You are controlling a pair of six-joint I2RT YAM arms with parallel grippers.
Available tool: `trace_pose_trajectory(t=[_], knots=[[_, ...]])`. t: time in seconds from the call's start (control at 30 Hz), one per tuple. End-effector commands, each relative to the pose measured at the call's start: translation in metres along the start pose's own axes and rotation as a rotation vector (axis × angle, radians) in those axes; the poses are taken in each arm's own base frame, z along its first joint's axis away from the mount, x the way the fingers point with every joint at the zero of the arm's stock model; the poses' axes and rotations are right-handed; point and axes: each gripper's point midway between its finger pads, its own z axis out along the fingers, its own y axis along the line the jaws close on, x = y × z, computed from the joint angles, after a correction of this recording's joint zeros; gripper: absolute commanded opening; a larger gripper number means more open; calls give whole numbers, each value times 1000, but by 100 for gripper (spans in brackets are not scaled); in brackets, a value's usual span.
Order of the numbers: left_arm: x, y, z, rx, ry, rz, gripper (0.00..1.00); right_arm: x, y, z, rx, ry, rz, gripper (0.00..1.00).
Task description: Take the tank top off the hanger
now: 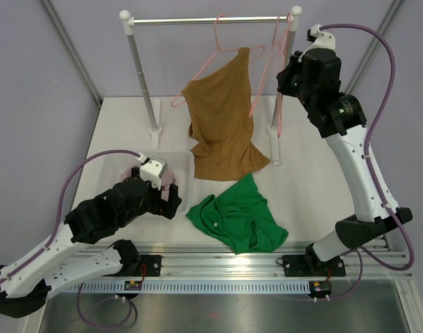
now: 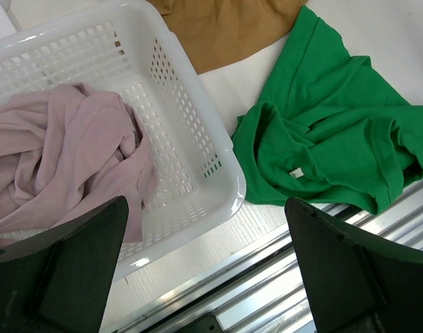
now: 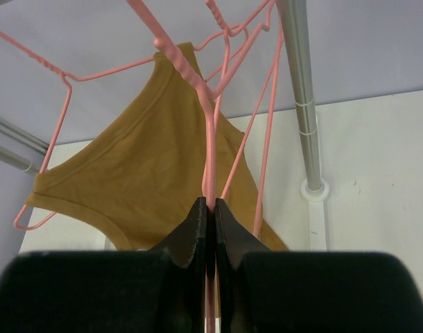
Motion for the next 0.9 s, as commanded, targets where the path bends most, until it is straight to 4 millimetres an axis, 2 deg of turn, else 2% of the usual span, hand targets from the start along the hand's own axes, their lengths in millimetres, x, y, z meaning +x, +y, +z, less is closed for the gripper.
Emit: trace_pose_trajectory(t=[0.0,0.13,0.17,0.27,0.37,0.43,0.67,0.8,0.87], knots=[[-14,1,0,1,-68,-5,99,-33,-6,0,43,-93,-21,0],[-15,3,-1,1,-75,-10,99,-34,-11,19,62,-87,-46,0],[-14,3,0,0,-74,-11,99,-29,-12,30,66,-68,-57,0],[-15,5,-1,3,-83,-19,99,-39,-9,43,15,-72,-34,0],[-15,5,-2,8,-88,-24,99,-36,-14,59,2,-44,-11,0],[-16,5,-2,9,-95,-26,99,-39,-14,63,-16,-48,1,0],[-15,4,-1,22,-92,-27,99,-22,-10,90,-50,2,16,0],[-15,4,0,23,-92,-28,99,-8,-10,97,-56,45,35,0],[-16,5,0,19,-92,-31,99,-9,-8,94,-63,33,48,0]])
